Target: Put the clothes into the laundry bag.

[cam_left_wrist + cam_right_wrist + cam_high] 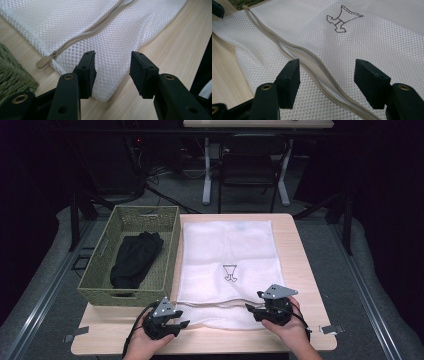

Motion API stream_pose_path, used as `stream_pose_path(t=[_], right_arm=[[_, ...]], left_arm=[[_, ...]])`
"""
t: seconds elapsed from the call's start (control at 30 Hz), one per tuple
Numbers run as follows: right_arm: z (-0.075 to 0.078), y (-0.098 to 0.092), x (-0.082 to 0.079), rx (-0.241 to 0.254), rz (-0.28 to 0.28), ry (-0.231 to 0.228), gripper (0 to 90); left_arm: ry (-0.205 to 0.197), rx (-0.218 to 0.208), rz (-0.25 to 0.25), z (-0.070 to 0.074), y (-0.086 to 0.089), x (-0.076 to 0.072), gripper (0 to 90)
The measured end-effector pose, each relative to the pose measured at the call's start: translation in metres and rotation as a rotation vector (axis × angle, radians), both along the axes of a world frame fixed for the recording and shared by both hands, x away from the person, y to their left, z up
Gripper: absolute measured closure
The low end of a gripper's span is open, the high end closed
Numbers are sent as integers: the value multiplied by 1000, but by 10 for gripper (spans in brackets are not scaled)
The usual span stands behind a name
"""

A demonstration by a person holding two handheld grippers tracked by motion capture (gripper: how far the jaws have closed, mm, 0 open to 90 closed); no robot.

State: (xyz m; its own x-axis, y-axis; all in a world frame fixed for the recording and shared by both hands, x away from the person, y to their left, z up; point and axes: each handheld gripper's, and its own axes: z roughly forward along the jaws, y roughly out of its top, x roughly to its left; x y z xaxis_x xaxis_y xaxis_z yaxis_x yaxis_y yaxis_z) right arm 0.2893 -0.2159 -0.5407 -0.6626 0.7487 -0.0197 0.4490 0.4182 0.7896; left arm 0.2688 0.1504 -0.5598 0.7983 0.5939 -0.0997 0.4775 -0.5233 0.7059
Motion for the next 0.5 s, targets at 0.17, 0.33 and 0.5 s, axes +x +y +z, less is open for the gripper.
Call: stream_pose_path(t=[0.17, 0.33, 0.5], right_arm=[[0, -1, -1, 5, -9, -3, 379], [-1, 0, -2, -1, -2, -5, 379], [-2, 1, -2, -3, 8, -6, 378]], left_arm=[[-2, 2, -3, 1, 0, 0, 545], [5, -21, 19, 1, 3, 1, 539], [25, -38, 11, 2, 5, 2, 518]])
